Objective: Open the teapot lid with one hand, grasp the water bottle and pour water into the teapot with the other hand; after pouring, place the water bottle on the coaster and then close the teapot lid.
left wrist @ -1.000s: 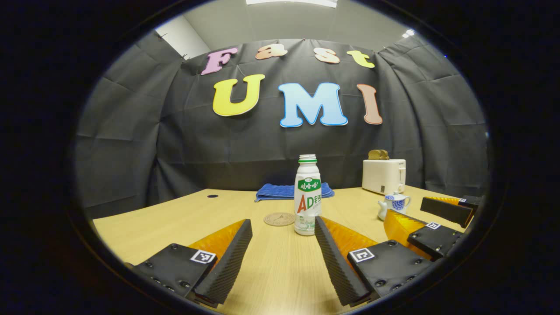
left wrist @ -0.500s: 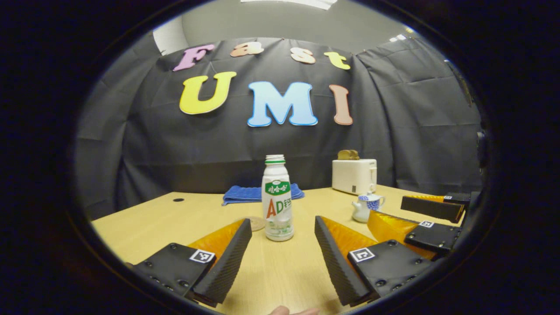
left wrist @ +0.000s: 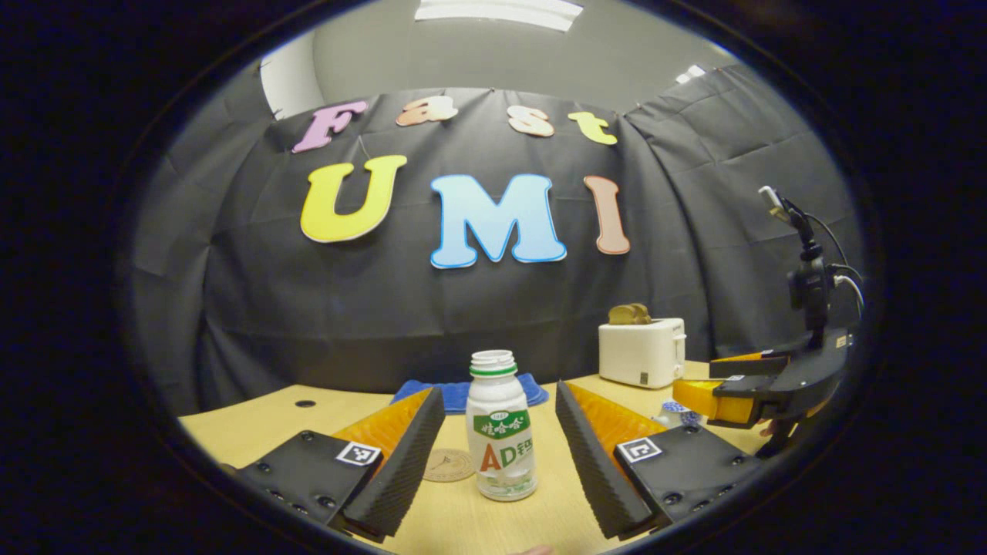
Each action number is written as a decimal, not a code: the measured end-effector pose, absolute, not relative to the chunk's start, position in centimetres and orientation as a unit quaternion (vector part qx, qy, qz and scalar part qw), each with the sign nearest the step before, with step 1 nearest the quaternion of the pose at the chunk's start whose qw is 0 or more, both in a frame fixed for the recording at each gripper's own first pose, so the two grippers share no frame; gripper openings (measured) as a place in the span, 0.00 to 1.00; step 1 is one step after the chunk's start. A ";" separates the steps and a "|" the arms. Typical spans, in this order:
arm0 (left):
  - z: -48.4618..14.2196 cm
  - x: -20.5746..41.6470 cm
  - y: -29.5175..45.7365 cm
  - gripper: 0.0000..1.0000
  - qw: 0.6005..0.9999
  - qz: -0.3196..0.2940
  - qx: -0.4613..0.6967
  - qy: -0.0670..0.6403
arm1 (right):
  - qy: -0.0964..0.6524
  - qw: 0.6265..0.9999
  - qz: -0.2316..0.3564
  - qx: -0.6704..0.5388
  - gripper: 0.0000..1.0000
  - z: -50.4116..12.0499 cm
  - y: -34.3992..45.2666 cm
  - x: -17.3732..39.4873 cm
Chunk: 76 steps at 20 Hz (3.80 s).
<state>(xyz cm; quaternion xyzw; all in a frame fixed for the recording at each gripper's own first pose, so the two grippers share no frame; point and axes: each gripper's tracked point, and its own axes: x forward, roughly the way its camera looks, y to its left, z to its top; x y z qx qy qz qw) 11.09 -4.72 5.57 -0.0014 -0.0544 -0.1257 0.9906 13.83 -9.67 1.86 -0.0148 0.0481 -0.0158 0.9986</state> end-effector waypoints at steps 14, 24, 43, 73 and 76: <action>3.6 12.0 -3.7 1.00 0.993 -0.111 0.001 -0.041 | 0.085 0.995 -0.043 -0.034 0.09 -0.6 -10.9 16.3; 1.6 13.4 -4.7 1.00 0.994 -0.108 0.009 -0.016 | 0.025 0.999 -0.026 -0.014 0.01 2.7 -10.6 14.8; 0.2 17.4 -6.4 0.76 0.993 -0.116 0.020 0.021 | 0.000 1.000 0.011 -0.019 0.01 4.9 -9.1 9.9; 0.7 18.4 -19.3 0.74 0.832 -0.171 0.528 -0.024 | -0.075 0.995 0.057 0.044 0.00 4.3 -12.6 -9.2; 0.1 18.8 -19.3 0.80 0.805 -0.167 0.569 -0.022 | -0.078 0.994 0.058 0.046 0.00 4.7 -12.8 -9.4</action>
